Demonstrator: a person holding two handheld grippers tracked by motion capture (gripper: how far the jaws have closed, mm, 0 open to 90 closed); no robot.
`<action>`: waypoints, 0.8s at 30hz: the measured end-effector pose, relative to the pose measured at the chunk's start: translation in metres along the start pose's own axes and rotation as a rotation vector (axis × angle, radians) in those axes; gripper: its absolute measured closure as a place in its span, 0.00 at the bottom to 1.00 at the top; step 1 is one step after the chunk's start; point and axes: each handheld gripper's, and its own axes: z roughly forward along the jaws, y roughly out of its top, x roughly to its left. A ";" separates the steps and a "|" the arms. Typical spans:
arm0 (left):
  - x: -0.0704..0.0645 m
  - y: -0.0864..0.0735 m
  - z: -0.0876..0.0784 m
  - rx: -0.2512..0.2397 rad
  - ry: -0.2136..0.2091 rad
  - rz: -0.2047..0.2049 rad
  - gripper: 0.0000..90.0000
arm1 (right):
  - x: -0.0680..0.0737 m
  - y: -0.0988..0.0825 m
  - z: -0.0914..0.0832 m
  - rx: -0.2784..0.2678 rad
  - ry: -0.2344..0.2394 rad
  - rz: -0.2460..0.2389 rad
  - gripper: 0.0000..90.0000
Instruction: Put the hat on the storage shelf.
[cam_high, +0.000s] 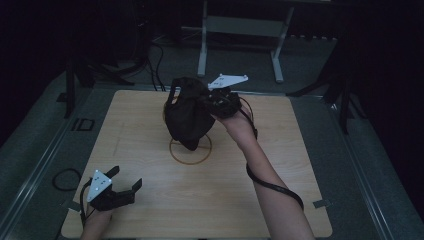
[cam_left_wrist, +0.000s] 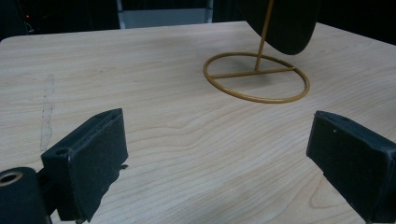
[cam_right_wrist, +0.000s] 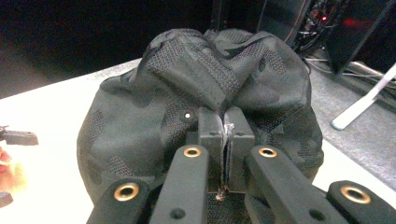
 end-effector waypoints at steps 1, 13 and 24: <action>-0.001 0.000 0.000 -0.001 0.000 0.002 0.06 | 0.000 -0.001 0.001 0.000 0.002 0.001 0.98; -0.001 -0.001 0.000 0.000 -0.007 0.005 0.06 | 0.000 -0.003 0.007 -0.026 0.039 0.040 0.77; -0.001 -0.001 -0.001 -0.005 -0.008 -0.001 0.06 | 0.000 -0.002 0.003 -0.016 0.034 0.028 0.55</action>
